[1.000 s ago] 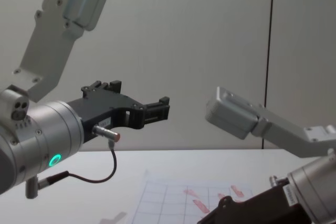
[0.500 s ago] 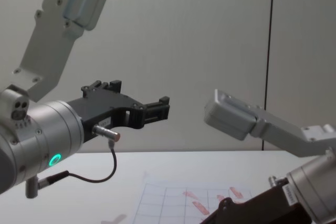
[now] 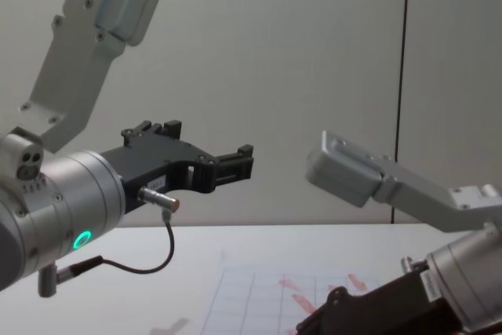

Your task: Use the one hand to pick up the stamp and affix it onto the A4 paper.

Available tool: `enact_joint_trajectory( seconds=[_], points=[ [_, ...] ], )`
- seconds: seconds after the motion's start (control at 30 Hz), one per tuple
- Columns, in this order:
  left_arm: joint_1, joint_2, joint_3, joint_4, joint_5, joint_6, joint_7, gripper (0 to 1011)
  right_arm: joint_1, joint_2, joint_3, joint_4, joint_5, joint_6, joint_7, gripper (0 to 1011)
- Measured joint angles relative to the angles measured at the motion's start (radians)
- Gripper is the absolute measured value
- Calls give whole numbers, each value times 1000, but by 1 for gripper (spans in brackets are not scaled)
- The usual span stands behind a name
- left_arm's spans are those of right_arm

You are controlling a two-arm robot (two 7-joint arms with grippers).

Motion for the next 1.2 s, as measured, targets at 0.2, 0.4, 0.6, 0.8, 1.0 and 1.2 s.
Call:
enact_joint_trajectory(
  seconds=[0.2,0.4,0.6,0.8,1.0,1.2],
  points=[
    [0,0,0,0,0,0,0,1002,3,4,5,-3,4,-20,-34,224],
    [0,0,0,0,0,0,0,1002,7,13,19,-24,20,-39,-74,224],
    [0,0,0,0,0,0,0,1002,8,22,30,-43,36,-43,-99,223],
    [0,0,0,0,0,0,0,1002,4,35,39,-73,54,-30,-124,223],
    [0,0,0,0,0,0,0,1002,-9,52,47,-106,70,8,-154,224],
    [0,0,0,0,0,0,0,1002,-29,73,53,-143,89,69,-200,223]
  ],
)
